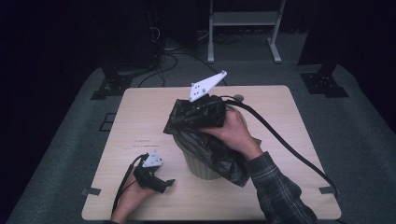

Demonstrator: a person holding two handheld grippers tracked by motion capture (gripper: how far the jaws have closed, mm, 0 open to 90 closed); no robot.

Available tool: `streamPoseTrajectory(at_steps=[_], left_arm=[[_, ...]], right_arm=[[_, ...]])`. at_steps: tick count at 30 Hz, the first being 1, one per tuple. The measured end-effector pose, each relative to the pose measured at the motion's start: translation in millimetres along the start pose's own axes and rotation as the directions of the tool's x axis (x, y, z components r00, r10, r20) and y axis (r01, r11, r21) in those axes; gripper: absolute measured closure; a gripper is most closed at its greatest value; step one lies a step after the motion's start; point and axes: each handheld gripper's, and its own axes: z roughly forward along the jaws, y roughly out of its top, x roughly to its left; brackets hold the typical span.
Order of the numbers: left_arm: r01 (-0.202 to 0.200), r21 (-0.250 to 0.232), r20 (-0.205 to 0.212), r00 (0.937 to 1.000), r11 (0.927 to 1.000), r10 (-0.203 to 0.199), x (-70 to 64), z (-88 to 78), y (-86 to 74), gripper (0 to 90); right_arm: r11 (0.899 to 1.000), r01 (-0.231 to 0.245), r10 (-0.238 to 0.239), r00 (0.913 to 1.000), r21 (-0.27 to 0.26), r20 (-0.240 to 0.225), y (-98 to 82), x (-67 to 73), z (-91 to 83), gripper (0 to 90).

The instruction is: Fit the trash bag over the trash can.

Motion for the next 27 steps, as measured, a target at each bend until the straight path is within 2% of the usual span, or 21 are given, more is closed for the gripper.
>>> streamPoseTrajectory(at_steps=[3,5,9,12,22,27], left_arm=[[0.0,0.001,0.001,1.0,1.0,0.0,0.1,0.0,0.0,0.0],[0.0,0.001,0.001,1.0,1.0,0.0,0.1,0.0,0.0,0.0],[0.0,0.0,0.002,1.0,1.0,0.0,0.1,0.0,0.0,0.0],[0.0,0.001,0.002,1.0,1.0,0.0,0.1,0.0,0.0,0.0],[0.0,0.001,0.002,1.0,1.0,0.0,0.2,0.0,0.0,0.0],[0.0,0.0,0.002,1.0,1.0,0.0,0.1,0.0,0.0,0.0]], right_arm=[[1.0,-0.001,0.001,0.9994,0.009,0.035,-3.5,-2.5,-5.3,89.2],[1.0,-0.023,0.022,0.9988,0.004,0.043,-8.9,-7.1,-10.2,89.2],[0.998,-0.057,0.054,0.9953,0.033,0.08,-20.5,-17.6,-15.5,89.2],[0.994,-0.079,0.069,0.9903,0.08,0.121,-25.6,-25.7,-16.2,89.1],[0.982,-0.123,0.102,0.9841,0.144,0.145,-31.9,-46.5,-1.4,88.9],[0.971,-0.144,0.115,0.9809,0.189,0.157,-34.6,-56.9,9.5,88.7]])
